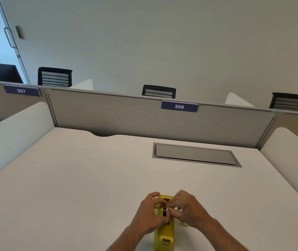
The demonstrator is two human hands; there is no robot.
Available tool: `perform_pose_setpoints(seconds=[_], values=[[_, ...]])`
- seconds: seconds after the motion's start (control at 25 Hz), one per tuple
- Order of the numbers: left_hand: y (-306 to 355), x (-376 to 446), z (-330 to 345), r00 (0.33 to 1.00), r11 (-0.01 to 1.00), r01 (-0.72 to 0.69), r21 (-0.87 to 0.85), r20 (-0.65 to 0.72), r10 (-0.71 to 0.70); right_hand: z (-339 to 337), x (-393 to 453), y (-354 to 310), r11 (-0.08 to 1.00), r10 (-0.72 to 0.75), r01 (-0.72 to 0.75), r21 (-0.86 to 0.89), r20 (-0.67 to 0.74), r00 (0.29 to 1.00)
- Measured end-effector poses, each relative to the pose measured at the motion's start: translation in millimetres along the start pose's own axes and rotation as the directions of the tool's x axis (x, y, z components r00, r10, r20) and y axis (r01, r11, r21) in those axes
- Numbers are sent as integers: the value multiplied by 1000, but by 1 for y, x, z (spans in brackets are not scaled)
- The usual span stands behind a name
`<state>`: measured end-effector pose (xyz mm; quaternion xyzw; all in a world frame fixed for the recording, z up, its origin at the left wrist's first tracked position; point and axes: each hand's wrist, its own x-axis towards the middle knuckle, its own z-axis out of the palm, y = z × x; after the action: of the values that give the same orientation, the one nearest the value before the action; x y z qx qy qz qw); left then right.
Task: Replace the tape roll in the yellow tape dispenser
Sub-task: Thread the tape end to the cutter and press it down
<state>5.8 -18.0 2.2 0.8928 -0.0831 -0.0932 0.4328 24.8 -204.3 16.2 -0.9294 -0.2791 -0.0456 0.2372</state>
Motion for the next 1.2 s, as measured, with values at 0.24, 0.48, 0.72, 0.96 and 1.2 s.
perform_pose_setpoints(seconds=[0.24,0.48,0.72,0.96,1.2], values=[[0,0,-1,1000,1000,5,-7,-3,-5,1,-3,1,1000,-3,3,26,-18,1000],[0,0,0,1000,1000,7,-24,2,-7,-1,-1,2,999,22,-22,40,1,1000],[-1,1,0,1000,1000,2,-24,-9,-2,2,-4,-1,999,-3,3,34,0,1000],[-1,0,3,1000,1000,5,-8,-20,-5,2,-2,1,1000,1,-1,26,7,1000],[0,0,1,1000,1000,7,-3,-16,-7,1,-1,1,999,-5,6,44,-20,1000]])
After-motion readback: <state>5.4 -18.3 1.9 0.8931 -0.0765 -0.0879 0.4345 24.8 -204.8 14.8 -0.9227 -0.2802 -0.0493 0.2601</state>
